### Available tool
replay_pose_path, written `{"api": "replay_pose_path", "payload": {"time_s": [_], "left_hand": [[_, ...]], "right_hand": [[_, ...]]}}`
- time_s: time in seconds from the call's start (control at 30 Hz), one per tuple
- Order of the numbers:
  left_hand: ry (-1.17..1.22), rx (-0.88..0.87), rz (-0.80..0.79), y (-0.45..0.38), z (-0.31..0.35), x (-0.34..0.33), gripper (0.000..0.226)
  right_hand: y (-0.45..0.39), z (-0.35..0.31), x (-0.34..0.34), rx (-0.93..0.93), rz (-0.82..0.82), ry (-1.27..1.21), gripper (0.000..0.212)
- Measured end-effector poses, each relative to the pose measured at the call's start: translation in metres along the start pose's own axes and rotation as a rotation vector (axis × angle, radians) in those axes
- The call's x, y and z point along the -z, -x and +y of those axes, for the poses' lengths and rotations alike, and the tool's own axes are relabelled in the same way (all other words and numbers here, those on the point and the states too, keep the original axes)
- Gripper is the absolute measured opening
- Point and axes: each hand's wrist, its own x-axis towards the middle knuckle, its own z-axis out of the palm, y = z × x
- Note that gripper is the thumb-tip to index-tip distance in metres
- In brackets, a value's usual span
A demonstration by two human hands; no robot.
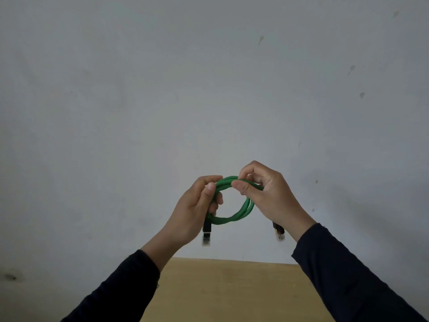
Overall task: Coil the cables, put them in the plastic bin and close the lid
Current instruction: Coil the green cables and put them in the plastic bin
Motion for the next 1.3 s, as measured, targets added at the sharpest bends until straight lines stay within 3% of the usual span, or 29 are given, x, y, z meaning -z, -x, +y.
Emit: {"api": "replay_pose_path", "payload": {"time_s": [0.17, 0.27, 0.6, 0.67, 0.8, 0.97, 1.03, 1.13, 1.3], "left_hand": [[0.024, 0.01, 0.181, -0.002, -0.003, -0.008, 0.029], [0.115, 0.063, 0.234, -0.006, -0.003, 0.0, 0.029], [0.256, 0.233, 0.004, -0.017, -0.001, 0.036, 0.034], [0.305, 0.23, 0.015, -0.015, 0.001, 0.034, 0.034], [0.409, 0.189, 0.085, -0.013, 0.004, 0.014, 0.031], [0.333, 0.09, 0.177, -0.008, 0.0, -0.014, 0.031], [0.257, 0.063, 0.219, -0.006, -0.002, -0.018, 0.032], [0.163, 0.053, 0.284, -0.006, -0.004, -0.019, 0.032], [0.173, 0.066, 0.304, -0.007, -0.005, -0.018, 0.032]], "right_hand": [[0.004, 0.002, -0.008, -0.082, -0.033, -0.11, 0.005], [0.01, 0.003, -0.002, -0.118, -0.091, -0.119, 0.025], [0.009, 0.004, 0.021, -0.03, -0.28, 0.072, 0.028], [0.005, 0.003, 0.02, -0.018, -0.209, 0.1, 0.028], [0.006, 0.008, 0.003, 0.036, 0.145, 0.04, 0.026], [0.013, 0.009, -0.029, -0.156, 0.419, -0.387, 0.025], [0.013, 0.006, -0.034, -0.235, 0.433, -0.547, 0.023], [0.018, 0.003, -0.038, -0.233, 0.337, -0.574, 0.019], [0.029, 0.011, -0.039, -0.049, 0.217, -0.244, 0.025]]}}
